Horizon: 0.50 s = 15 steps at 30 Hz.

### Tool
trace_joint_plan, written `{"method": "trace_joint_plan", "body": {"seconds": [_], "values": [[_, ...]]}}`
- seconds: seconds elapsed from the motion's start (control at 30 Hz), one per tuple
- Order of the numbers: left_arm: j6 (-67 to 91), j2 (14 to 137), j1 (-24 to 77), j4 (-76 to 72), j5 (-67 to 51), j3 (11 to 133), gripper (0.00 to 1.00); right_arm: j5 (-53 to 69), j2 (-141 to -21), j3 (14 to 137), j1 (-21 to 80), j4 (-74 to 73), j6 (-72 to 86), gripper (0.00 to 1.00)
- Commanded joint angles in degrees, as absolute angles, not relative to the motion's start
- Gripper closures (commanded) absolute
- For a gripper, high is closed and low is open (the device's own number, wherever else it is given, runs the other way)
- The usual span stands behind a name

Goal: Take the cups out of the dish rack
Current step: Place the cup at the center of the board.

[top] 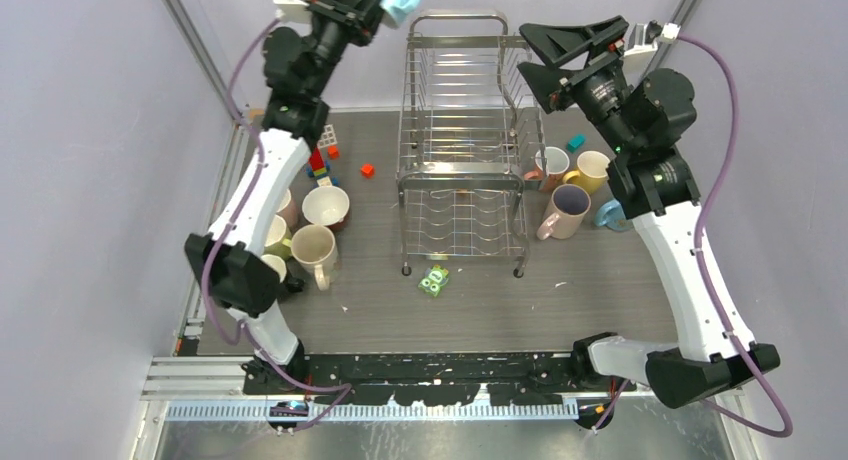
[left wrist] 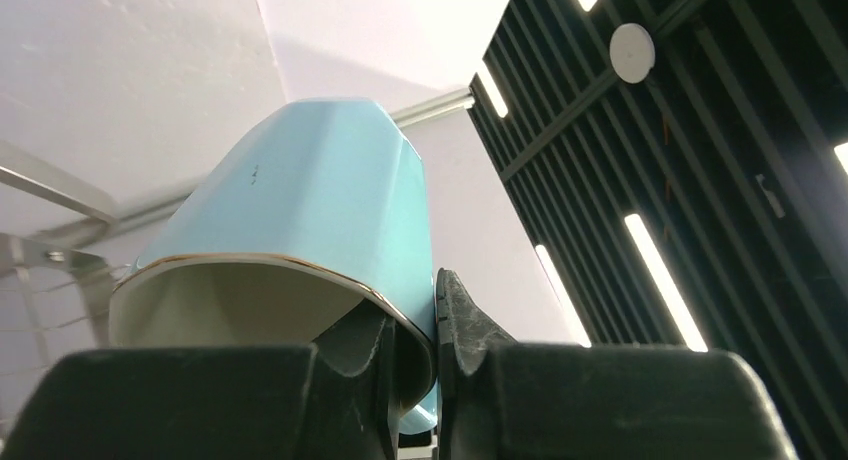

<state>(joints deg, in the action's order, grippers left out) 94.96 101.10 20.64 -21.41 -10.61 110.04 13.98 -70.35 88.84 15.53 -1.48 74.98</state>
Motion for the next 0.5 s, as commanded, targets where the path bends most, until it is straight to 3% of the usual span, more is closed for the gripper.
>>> {"method": "trace_joint_plan", "body": {"seconds": [0.0,0.23,0.47], "values": [[90.6,88.8,14.5,-23.7,-17.7,105.9,1.00,12.4,-67.1,94.8,15.4,-16.4,61.1,0.00],[85.2,80.4,5.1,-16.4,-24.6,97.9,1.00,9.0,-65.3,97.8,15.3,-27.6,52.4,0.00],[66.2,74.3,2.0,7.2,-27.6,97.1,1.00,6.7,-64.9,100.1,15.3,-35.5,46.9,0.00]]}}
